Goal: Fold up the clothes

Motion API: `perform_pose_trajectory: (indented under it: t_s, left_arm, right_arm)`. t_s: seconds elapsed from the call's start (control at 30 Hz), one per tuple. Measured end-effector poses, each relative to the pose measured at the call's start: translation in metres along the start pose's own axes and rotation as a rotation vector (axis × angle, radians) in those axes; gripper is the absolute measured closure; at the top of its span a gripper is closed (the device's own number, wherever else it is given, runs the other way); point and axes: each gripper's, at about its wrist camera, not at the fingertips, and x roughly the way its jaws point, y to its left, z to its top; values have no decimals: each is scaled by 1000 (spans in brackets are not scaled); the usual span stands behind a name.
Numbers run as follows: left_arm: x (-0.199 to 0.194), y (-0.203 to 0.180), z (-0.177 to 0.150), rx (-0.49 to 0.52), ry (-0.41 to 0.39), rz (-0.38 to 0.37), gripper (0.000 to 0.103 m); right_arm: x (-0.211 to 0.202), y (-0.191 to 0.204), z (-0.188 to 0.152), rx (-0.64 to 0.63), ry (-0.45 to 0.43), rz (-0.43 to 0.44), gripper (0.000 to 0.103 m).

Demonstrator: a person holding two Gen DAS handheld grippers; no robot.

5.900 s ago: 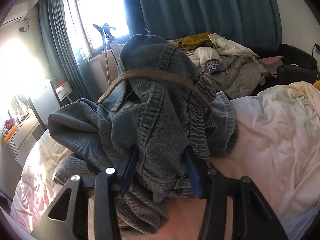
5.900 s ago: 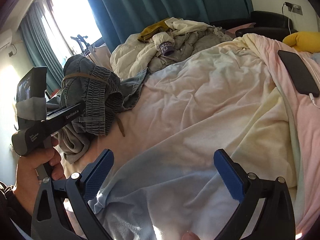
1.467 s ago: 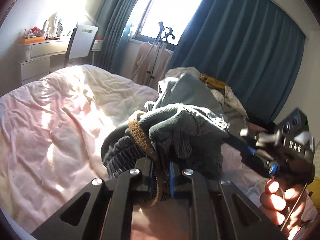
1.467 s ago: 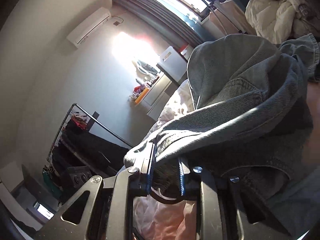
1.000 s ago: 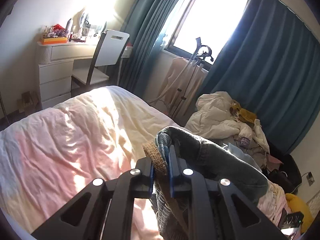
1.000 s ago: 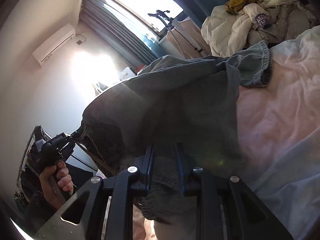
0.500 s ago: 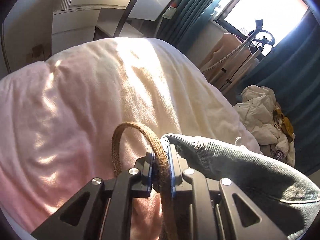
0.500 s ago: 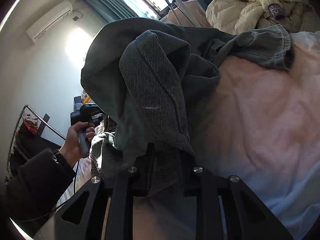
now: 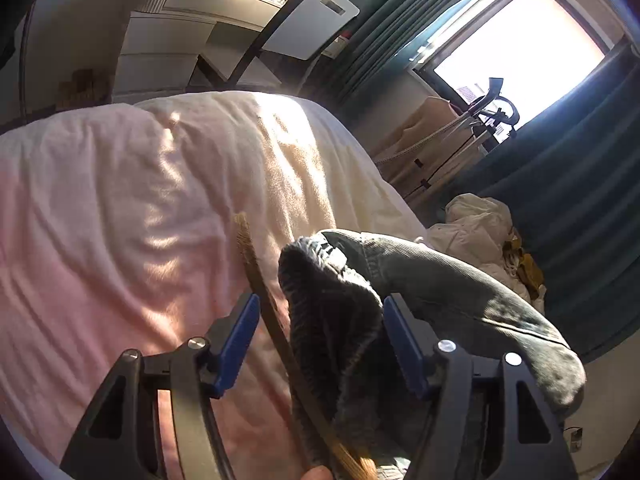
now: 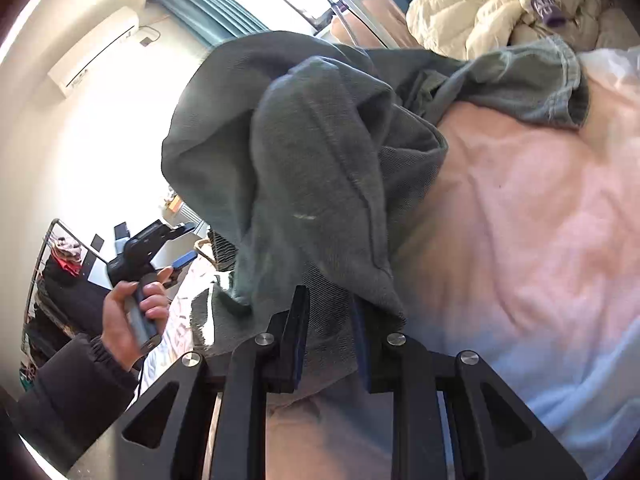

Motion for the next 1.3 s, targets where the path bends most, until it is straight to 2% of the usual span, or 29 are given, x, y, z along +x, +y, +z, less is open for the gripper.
perform_pose_trajectory:
  t_s: [0.03, 0.3, 0.4, 0.5, 0.57, 0.73, 0.87, 1.03, 1.13, 1.17, 1.2, 1.23, 1.3]
  left_arm:
    - [-10, 0, -9, -15, 7, 0, 36]
    - [-67, 5, -99, -142, 115, -139, 36]
    - [-70, 8, -136, -207, 190, -217, 36]
    - [-62, 6, -169, -264, 273, -246, 37]
    - [-53, 3, -184, -309, 306, -277, 37]
    - [-20, -5, -206, -385, 379, -328, 37]
    - [3, -1, -211, -438, 386, -361, 37]
    - [16, -4, -205, -427, 352, -372, 38]
    - [22, -8, -196, -402, 328, -361, 60]
    - [24, -9, -193, -396, 322, -354, 69]
    - [24, -8, -190, -392, 307, -359, 87]
    - [20, -9, -185, -373, 287, -349, 95]
    - [7, -13, -174, -324, 231, -322, 96]
  right_arm:
    - [-4, 3, -1, -9, -6, -4, 79]
    - [-30, 25, -5, -68, -44, -25, 75]
    - [-41, 26, -12, -68, -50, -30, 74]
    - [-47, 24, -20, -40, -43, -23, 72]
    - [-49, 22, -24, -7, -35, -4, 67]
    - [-50, 19, -25, 45, -32, 5, 55]
    - [-55, 15, -26, 77, -41, 20, 40]
    - [-51, 10, -22, 103, -51, 34, 37]
    - [-42, 4, -18, 113, -67, 51, 37]
    - [-40, 2, -17, 114, -76, 56, 37]
    - [-39, 0, -16, 115, -88, 64, 37]
    - [-38, -2, -15, 119, -96, 70, 37]
    - [-37, -6, -14, 134, -109, 90, 37]
